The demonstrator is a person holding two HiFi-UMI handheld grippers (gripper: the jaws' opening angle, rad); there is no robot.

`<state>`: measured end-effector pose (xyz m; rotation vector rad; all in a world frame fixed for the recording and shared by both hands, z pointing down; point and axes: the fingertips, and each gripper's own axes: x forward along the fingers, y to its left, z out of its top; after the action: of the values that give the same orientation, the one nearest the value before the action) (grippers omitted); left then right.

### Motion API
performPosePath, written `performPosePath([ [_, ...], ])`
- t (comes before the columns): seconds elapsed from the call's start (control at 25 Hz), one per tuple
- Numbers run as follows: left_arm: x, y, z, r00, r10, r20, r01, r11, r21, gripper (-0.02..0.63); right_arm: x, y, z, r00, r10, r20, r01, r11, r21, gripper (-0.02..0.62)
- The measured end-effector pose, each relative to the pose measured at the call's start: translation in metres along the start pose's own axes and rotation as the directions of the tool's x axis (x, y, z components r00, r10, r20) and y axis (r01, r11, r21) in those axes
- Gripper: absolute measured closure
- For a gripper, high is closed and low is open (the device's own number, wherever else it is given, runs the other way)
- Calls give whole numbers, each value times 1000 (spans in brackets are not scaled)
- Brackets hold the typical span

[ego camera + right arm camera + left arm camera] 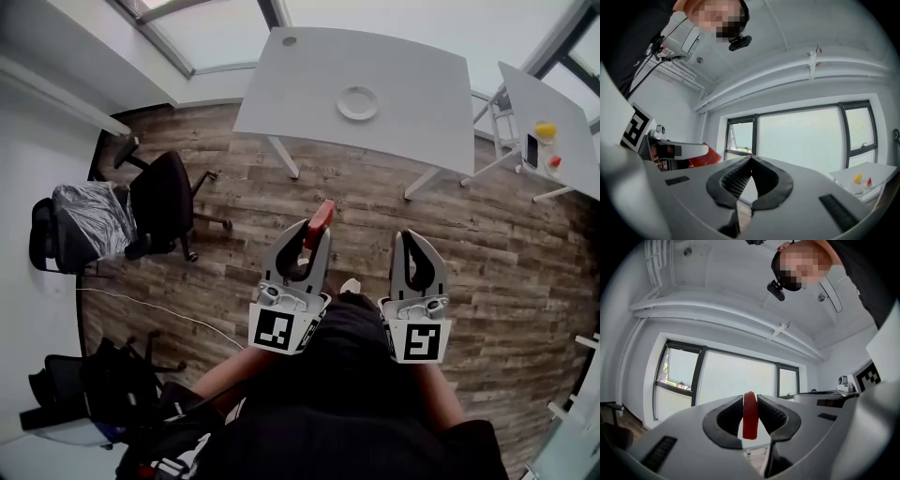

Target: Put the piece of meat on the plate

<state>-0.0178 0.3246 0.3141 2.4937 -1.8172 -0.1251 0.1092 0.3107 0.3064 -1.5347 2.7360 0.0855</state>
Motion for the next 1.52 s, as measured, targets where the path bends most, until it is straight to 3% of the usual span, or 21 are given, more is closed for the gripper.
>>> performPosePath([
  [0.12,11,-7,-8,1000,-15,-8,15,999,-51,509,0,-10,-6,1000,1,-7,-1,1000,-3,592],
  [0.28,37,-7,-18,999,-51,9,52,971,-233,510,7,-18,-22,999,-4,-32,6,998,70,592],
  [0.4,56,-15,-3,996,-78,46,86,977,-195,511,16,-30,-32,998,2,-60,6,991,132,592],
  [0.64,77,-11,3,995,-99,30,101,989,-110,511,37,-52,-23,998,-42,-48,45,996,80,592],
  [1.08,109,9,-7,995,-96,2,95,986,-136,511,71,-59,-26,998,-46,-48,51,994,94,592],
  [1.52,158,44,-10,995,-93,-23,90,989,-115,509,135,-72,-23,997,-47,-63,51,996,75,592],
])
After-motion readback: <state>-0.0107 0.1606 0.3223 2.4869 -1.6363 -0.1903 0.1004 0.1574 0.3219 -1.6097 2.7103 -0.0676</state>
